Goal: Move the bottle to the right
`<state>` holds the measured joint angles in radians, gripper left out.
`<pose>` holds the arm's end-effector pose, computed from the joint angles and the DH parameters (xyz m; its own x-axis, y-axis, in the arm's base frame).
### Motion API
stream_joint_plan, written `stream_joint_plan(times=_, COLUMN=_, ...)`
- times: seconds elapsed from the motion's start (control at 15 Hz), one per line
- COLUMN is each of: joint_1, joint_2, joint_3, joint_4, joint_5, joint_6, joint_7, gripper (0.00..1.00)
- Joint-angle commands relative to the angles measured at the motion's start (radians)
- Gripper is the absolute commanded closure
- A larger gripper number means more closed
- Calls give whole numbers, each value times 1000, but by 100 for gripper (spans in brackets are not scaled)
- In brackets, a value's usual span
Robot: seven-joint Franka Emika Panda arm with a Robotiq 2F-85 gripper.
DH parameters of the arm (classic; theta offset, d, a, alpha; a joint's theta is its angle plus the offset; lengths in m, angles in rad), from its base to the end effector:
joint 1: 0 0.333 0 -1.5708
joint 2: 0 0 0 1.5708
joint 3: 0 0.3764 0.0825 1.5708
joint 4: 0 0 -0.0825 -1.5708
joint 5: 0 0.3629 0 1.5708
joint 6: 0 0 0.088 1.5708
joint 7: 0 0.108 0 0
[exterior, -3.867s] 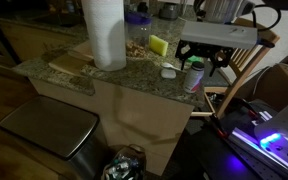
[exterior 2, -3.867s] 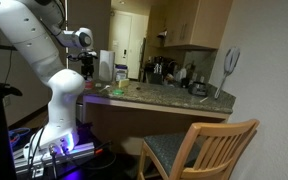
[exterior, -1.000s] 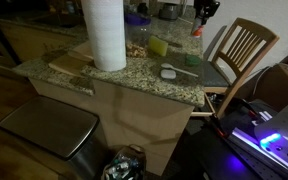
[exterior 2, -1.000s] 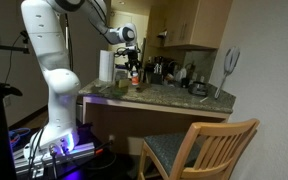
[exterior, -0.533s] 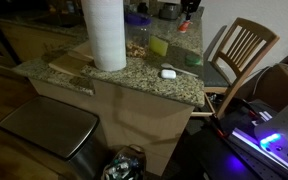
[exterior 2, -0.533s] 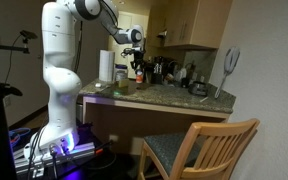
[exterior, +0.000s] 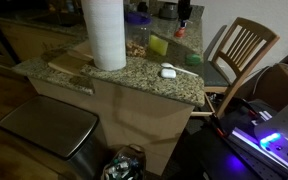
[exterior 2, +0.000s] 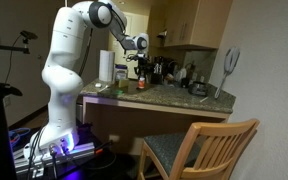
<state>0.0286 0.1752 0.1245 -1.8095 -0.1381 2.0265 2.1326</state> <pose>0.5996 0.0793 0.5157 -0.3477 -0.9352 0.0669 -0.9356 0.3414 -0.0901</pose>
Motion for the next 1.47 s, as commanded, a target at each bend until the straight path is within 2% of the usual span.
stream_joint_plan(times=0.0, joint_1=46, joint_2=157, joint_3=-44, joint_4=231, joint_5=52, joint_6=-110, joint_7=58, gripper=71)
stream_joint_plan(times=0.27, joint_1=92, joint_2=246, joint_3=-72, joint_4=340, joint_5=62, joint_6=-187, joint_7=100, gripper=71)
stream_joint_plan(times=0.67, joint_1=129, joint_2=283, joint_3=-146, joint_4=341, joint_5=-33, joint_6=-159, joint_7=216, gripper=71)
stream_joint_plan(times=1.13, joint_1=60, joint_2=274, joint_3=-147, joint_4=299, joint_5=143, joint_6=-120, joint_7=182, gripper=71)
stream_joint_plan(times=1.2, joint_1=55, joint_2=272, joint_3=-150, joint_4=298, joint_5=159, joint_6=-121, joint_7=192, gripper=25)
stream_joint_plan(times=1.4, joint_1=48, joint_2=241, joint_3=-152, joint_4=271, joint_5=188, joint_6=-97, joint_7=188, gripper=8)
